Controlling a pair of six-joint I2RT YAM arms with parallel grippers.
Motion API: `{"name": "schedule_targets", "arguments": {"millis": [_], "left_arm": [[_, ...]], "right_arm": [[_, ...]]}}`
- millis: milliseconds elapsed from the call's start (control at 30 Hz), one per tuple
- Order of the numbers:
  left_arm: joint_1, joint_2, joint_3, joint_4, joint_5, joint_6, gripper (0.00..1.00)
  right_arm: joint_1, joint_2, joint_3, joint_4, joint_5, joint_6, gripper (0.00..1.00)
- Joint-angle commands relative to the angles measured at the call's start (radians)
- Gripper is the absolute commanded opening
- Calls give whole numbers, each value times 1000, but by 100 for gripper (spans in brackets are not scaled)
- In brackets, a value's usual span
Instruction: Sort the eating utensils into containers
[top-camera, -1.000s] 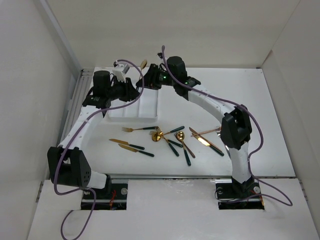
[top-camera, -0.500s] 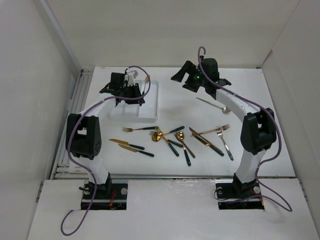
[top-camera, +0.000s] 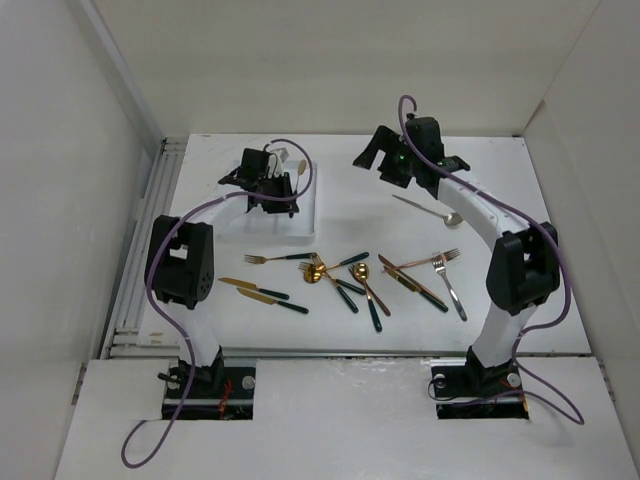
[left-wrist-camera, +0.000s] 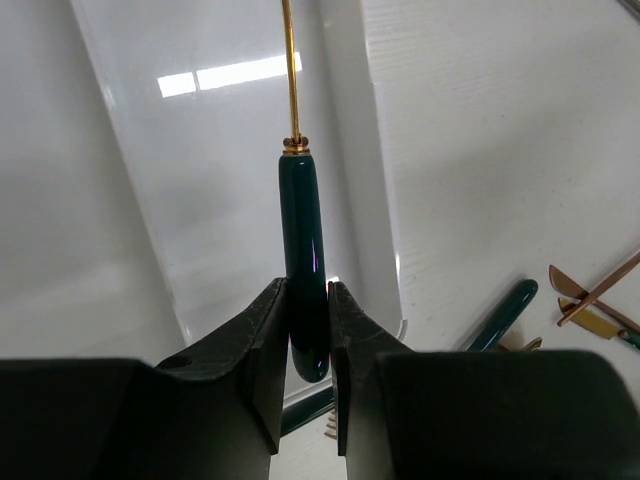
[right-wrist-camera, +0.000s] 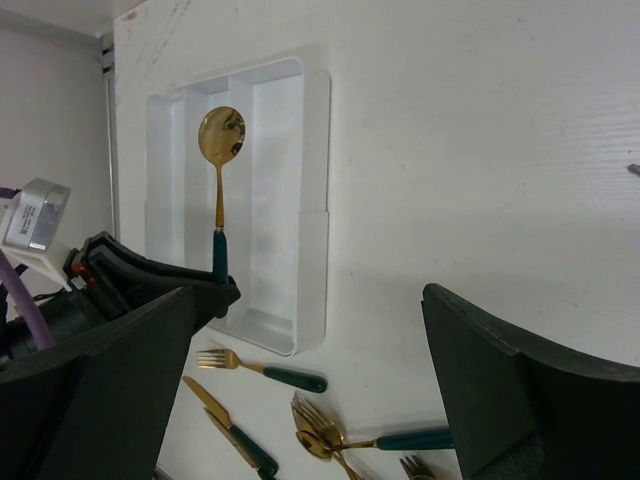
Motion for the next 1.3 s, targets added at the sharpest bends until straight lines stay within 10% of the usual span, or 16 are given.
{"name": "schedule_targets", "arguments": {"millis": [0,467,1000,1267], "left_arm": [[17,-11,46,-5,-23,-31,0],[302,-143,-17,-100,-123,249,0],[311,-84,-120,-20,-180,382,0],[311,-36,-63,-49,-171,352,38]], "right_arm": [[-4,-70,-3,-4,36,-27,100],[-4,-88,-23,-2,46,-38,100],[-4,-79,6,-33,75,-69,100],[-50,-36,44,-183,215,-55,100]]}}
